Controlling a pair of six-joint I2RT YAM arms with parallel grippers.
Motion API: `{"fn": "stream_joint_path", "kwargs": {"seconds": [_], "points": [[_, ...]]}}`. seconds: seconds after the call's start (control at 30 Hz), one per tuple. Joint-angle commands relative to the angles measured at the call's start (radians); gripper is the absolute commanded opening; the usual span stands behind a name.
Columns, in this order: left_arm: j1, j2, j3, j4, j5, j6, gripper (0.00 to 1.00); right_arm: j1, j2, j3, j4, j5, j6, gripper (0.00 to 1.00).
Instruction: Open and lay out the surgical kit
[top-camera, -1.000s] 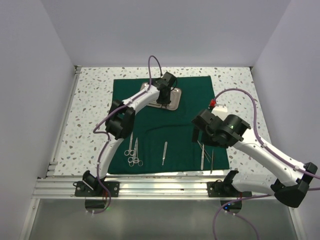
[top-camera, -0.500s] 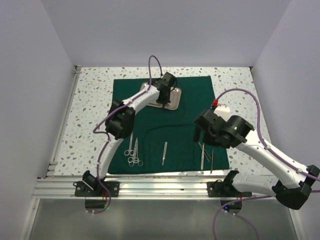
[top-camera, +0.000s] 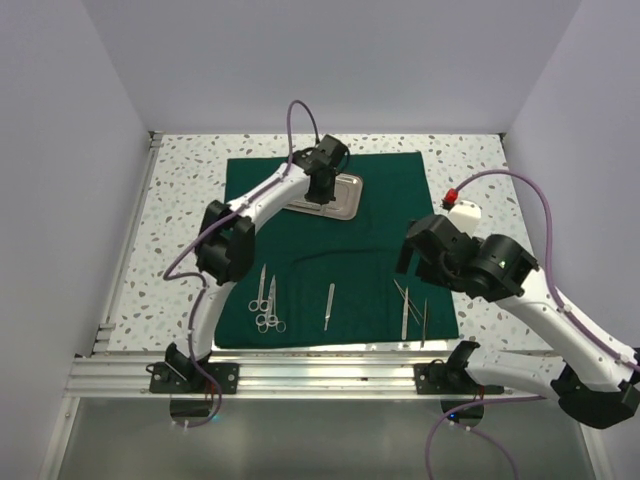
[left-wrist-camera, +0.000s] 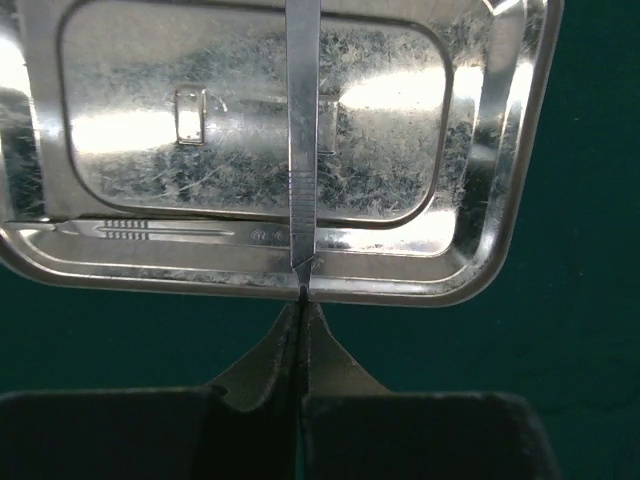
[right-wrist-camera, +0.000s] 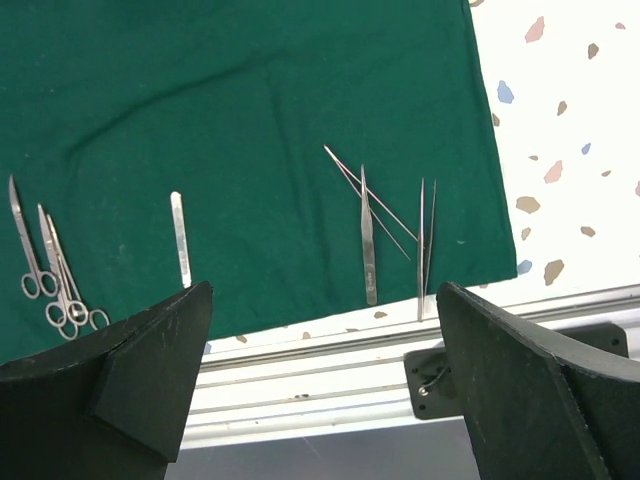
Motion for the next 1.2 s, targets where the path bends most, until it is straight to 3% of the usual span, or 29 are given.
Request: {"fn": "stream_joint_path", "kwargs": {"seconds": [0.0, 0.17, 0.37, 0.57, 0.73, 0.93, 0.97, 1.07, 1.17], "points": [[-0.018, -0.193, -0.030, -0.028, -0.046, -0.021, 0.00, -0.003, -0.025, 0.026, -0.052, 0.030, -0.022, 0.98], [-0.112, -0.356, -0.213, -0.046, -0.094, -0.115, 0.00, -0.003, -0.060, 0.040, -0.043, -0.014, -0.083, 0.98], [-0.302, -0.546, -0.515, -0.040, -0.158, -0.395, 0.00, -0.003, -0.107, 0.077, -0.083, -0.072, -0.149, 0.98], [-0.497, -0.612, -0.726, -0.060, -0.208, -0.670, 0.00, -0.003, -0.190, 0.064, -0.130, -0.111, -0.200, 0.99], [-0.615, -0.553, -0.755, -0.082, -0.209, -0.795, 0.00, -0.003, -0.242, 0.047, -0.170, -0.131, -0.213, 0.98], [-0.661, -0.484, -0.734, -0.100, -0.145, -0.856, 0.01, -0.003, -0.233, 0.069, -0.202, -0.120, -0.223, 0.98], [-0.664, -0.482, -0.735, -0.100, -0.134, -0.856, 0.19, -0.003, -0.227, 0.080, -0.202, -0.115, -0.221, 0.98], [-0.664, -0.490, -0.729, -0.129, -0.137, -0.841, 0.50, -0.003, -0.196, 0.095, -0.199, -0.099, -0.209, 0.98], [-0.640, -0.514, -0.702, -0.166, -0.158, -0.783, 0.60, -0.003, -0.154, 0.109, -0.175, -0.083, -0.187, 0.98]]}}
